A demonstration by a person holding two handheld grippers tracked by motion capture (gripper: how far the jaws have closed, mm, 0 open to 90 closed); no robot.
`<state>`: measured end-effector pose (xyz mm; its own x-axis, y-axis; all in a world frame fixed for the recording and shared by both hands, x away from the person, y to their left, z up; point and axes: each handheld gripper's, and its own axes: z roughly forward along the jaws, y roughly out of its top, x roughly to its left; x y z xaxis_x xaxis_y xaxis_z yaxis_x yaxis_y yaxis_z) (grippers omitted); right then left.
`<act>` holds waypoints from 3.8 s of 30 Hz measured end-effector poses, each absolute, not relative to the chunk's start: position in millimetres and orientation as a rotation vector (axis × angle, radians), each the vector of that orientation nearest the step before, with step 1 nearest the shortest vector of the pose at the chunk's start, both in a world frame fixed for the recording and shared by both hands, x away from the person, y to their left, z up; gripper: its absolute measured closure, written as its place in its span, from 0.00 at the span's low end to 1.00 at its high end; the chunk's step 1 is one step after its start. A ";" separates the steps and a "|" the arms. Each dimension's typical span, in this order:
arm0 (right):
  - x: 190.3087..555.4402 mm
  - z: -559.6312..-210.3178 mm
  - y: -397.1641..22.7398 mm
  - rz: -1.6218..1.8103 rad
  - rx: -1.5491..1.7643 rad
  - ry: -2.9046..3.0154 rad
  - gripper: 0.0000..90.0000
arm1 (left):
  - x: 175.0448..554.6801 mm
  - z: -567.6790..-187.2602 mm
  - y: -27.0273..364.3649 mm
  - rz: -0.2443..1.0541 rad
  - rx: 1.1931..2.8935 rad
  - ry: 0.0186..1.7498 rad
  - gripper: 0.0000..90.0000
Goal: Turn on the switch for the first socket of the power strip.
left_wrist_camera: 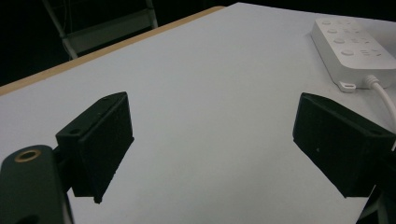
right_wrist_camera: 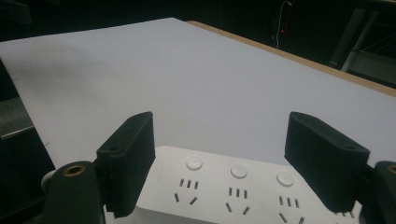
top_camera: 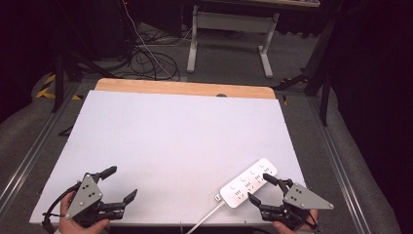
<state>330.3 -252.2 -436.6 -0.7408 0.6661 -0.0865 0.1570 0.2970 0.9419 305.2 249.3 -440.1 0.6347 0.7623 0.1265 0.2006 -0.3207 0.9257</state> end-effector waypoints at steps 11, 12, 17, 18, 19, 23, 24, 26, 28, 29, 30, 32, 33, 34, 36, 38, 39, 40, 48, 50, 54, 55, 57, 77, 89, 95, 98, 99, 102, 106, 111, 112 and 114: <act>331.4 -436.8 -251.6 1.446 0.728 2.113 0.28 | 304.3 -439.7 248.9 0.687 1.838 0.785 0.14; 331.4 -436.6 -251.5 1.445 0.727 2.114 0.28 | 304.4 -439.5 249.6 0.692 1.843 0.782 0.15; 330.5 -434.6 -251.0 1.432 0.723 2.119 0.29 | 304.6 -439.5 250.2 0.700 1.840 0.802 0.15; 330.0 -433.7 -250.6 1.426 0.724 2.122 0.30 | 305.0 -439.4 250.8 0.708 1.844 0.802 0.16; 329.8 -433.0 -250.0 1.424 0.724 2.124 0.31 | 304.9 -439.9 250.5 0.704 1.841 0.809 0.16; 330.3 -429.8 -248.8 1.407 0.711 2.140 0.32 | 304.7 -439.7 250.0 0.725 1.850 0.798 0.19; 330.7 -428.7 -248.6 1.407 0.710 2.139 0.33 | 304.3 -439.4 249.7 0.728 1.853 0.791 0.19; 331.9 -426.4 -248.4 1.407 0.718 2.143 0.34 | 303.7 -439.6 248.7 0.723 1.851 0.789 0.21; 333.6 -424.6 -248.1 1.405 0.725 2.145 0.36 | 304.4 -439.5 249.0 0.725 1.862 0.774 0.21; 334.8 -423.7 -247.5 1.401 0.736 2.148 0.38 | 304.1 -439.8 248.6 0.715 1.865 0.775 0.21; 336.5 -422.9 -246.9 1.392 0.742 2.150 0.39 | 304.1 -439.9 248.4 0.708 1.866 0.770 0.21; 339.3 -421.0 -245.0 1.380 0.765 2.152 0.40 | 304.6 -439.6 248.2 0.707 1.870 0.757 0.21; 341.2 -419.9 -244.1 1.382 0.762 2.152 0.41 | 304.4 -439.5 248.2 0.699 1.868 0.758 0.21; 342.6 -418.8 -242.6 1.388 0.767 2.156 0.41 | 304.4 -439.5 248.2 0.699 1.868 0.758 0.21; 345.9 -416.5 -239.7 1.386 0.766 2.159 0.41 | 304.9 -439.6 249.5 0.695 1.866 0.765 0.22; 349.3 -414.2 -236.5 1.388 0.761 2.164 0.42 | 305.1 -439.6 249.8 0.694 1.864 0.767 0.22; 350.6 -413.1 -234.7 1.383 0.767 2.169 0.42 | 305.2 -439.5 250.2 0.693 1.861 0.767 0.22; 352.6 -412.3 -233.1 1.384 0.758 2.168 0.42 | 305.2 -439.5 250.2 0.693 1.861 0.767 0.23; 363.9 -407.7 -223.6 1.381 0.767 2.188 0.46 | 306.5 -439.8 252.1 0.654 1.867 0.792 0.24; 366.0 -406.6 -220.7 1.380 0.771 2.193 0.46 | 306.4 -439.7 251.9 0.654 1.868 0.788 0.24; 370.3 -405.2 -214.0 1.387 0.761 2.203 0.46 | 306.2 -439.5 251.6 0.660 1.876 0.786 0.24; 370.3 -405.2 -214.0 1.387 0.761 2.203 0.46 | 306.3 -439.6 251.8 0.660 1.879 0.787 0.24; 373.5 -405.2 -209.3 1.387 0.753 2.215 0.47 | 306.6 -439.8 252.5 0.665 1.880 0.791 0.24; 390.9 -407.1 -192.3 1.364 0.752 2.280 0.60 | 307.8 -439.7 253.4 0.664 1.894 0.792 0.25; 394.6 -401.6 -191.7 1.312 0.779 2.382 0.84 | 307.5 -439.7 253.3 0.683 1.901 0.799 0.26; 396.7 -397.9 -190.1 1.243 0.772 2.455 0.91 | 307.0 -439.9 252.3 0.693 1.910 0.798 0.26; 397.2 -396.8 -188.1 1.189 0.778 2.471 0.97 | 306.9 -440.0 252.4 0.689 1.909 0.801 0.26; 397.3 -396.8 -187.1 1.179 0.785 2.476 0.99 | 306.9 -440.0 252.5 0.690 1.908 0.801 0.26; 398.6 -397.3 -185.7 1.148 0.791 2.499 1.00 | 306.9 -439.9 252.5 0.690 1.908 0.801 0.26; 402.0 -400.7 -181.4 1.068 0.811 2.558 1.00 | 307.1 -440.1 252.7 0.688 1.909 0.803 0.26; 404.1 -405.4 -178.6 1.008 0.816 2.604 1.00 | 306.9 -440.0 252.4 0.688 1.910 0.804 0.26; 404.4 -406.8 -177.9 0.985 0.820 2.615 1.00 | 306.9 -440.0 252.4 0.687 1.910 0.804 0.26; 404.4 -408.3 -176.8 0.958 0.821 2.636 1.00 | 307.1 -440.2 252.2 0.685 1.912 0.803 0.27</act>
<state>404.4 -176.8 -408.3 -0.8201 0.5721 -0.0141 0.4296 0.6317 0.6453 307.1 252.2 -440.2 0.6323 0.7634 0.1317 0.2508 -0.3626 0.8976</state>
